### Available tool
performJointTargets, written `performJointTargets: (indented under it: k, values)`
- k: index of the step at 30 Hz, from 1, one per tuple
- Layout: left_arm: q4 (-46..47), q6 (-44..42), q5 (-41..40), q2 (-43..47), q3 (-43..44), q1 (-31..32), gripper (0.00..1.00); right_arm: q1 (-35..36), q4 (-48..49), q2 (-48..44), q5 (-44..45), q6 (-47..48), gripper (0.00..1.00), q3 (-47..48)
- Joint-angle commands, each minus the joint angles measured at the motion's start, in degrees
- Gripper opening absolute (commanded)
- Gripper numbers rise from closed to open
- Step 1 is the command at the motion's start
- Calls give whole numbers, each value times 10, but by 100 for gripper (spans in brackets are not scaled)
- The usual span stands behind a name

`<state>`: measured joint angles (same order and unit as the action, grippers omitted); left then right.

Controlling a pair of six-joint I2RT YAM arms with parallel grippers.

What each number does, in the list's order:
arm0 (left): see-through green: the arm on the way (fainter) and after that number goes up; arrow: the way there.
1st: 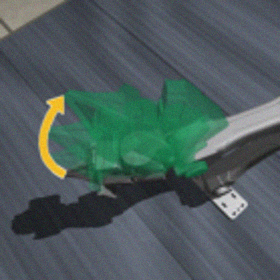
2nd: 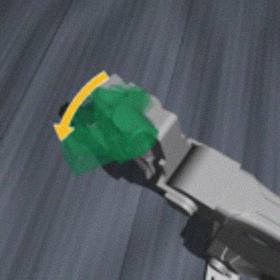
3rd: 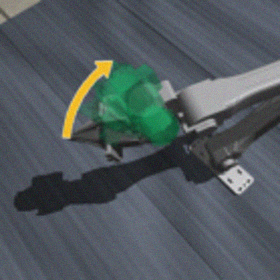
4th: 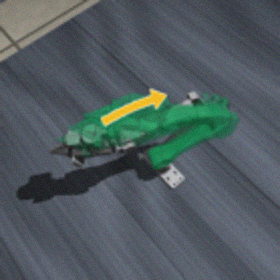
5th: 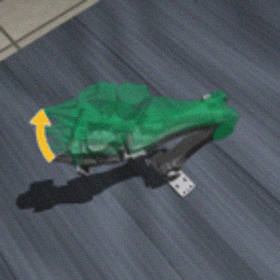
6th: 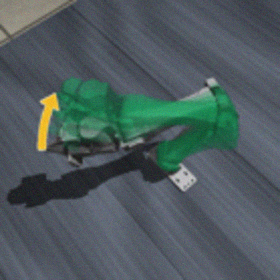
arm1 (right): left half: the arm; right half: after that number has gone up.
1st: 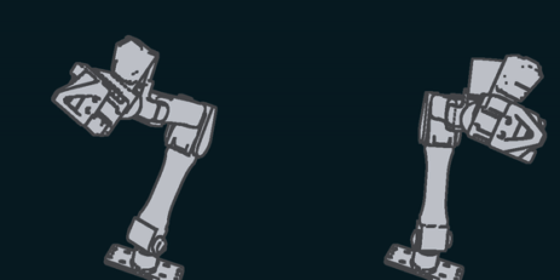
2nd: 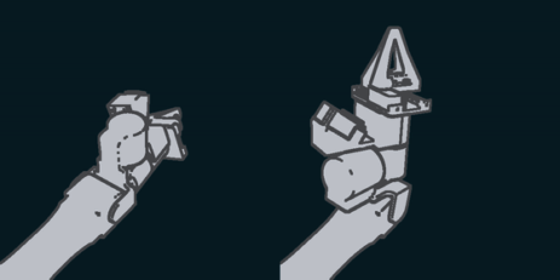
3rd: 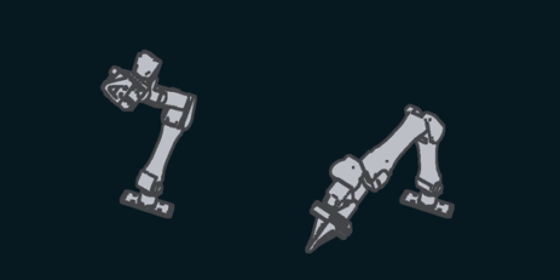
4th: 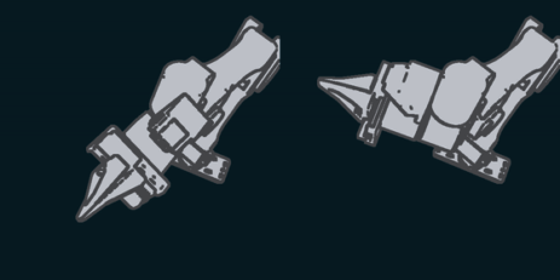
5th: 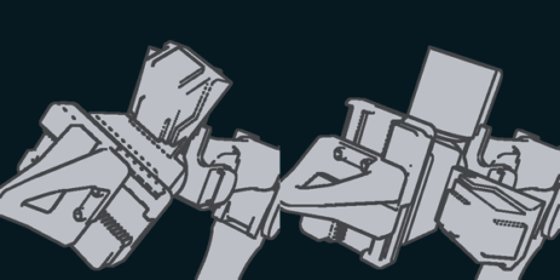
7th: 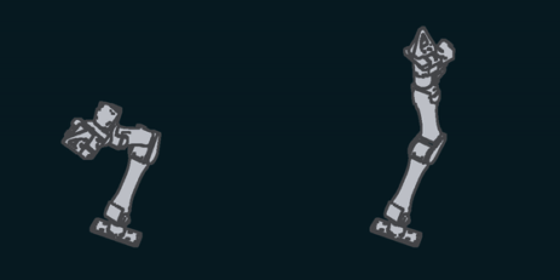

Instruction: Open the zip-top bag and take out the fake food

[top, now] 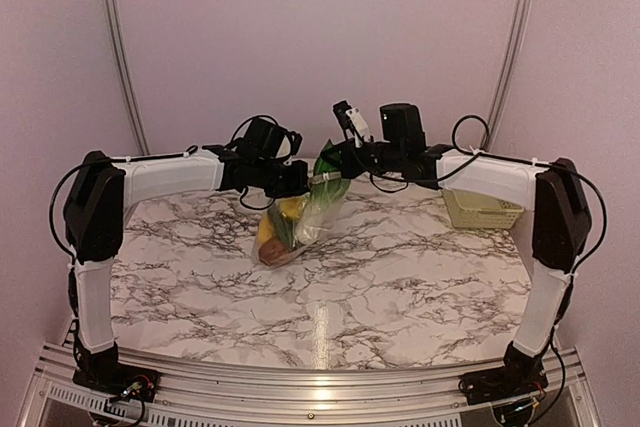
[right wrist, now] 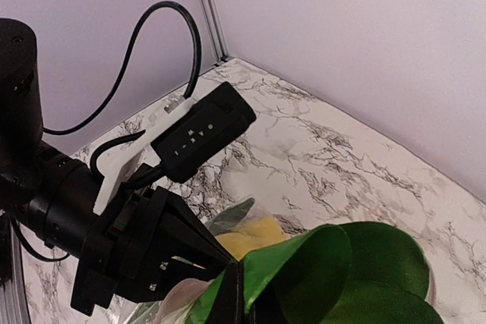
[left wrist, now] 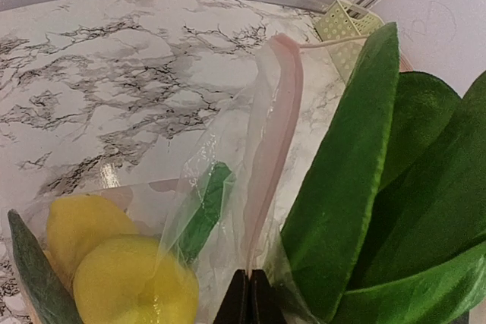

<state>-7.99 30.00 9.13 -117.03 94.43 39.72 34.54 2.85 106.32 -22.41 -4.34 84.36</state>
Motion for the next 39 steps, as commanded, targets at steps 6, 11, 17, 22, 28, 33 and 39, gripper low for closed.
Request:
performJointTargets:
  k: [6, 11, 17, 22, 28, 33, 39]
  values:
    - [10, 14, 73, 58, -36, -45, 43, -9, 49, -20, -40, -27, 0, -16]
    - [-9, 22, 50, 69, -69, -111, 67, -31, 68, -57, -67, -47, 0, -110]
    - [-64, 14, 48, -16, -22, -129, 74, -38, 112, -87, -71, -59, 0, -191]
    - [-45, 25, 66, -66, 4, -129, 72, -39, 112, -96, -62, -52, 0, -214]
    - [-9, 55, 93, -89, -10, -129, 40, -46, 110, -103, -50, -46, 0, -226]
    - [28, 79, 88, -64, -70, -135, 0, -61, 115, -115, -48, -50, 0, -237]
    - [44, 88, 67, -17, -135, -151, 0, -81, 107, -134, -45, -50, 0, -241]
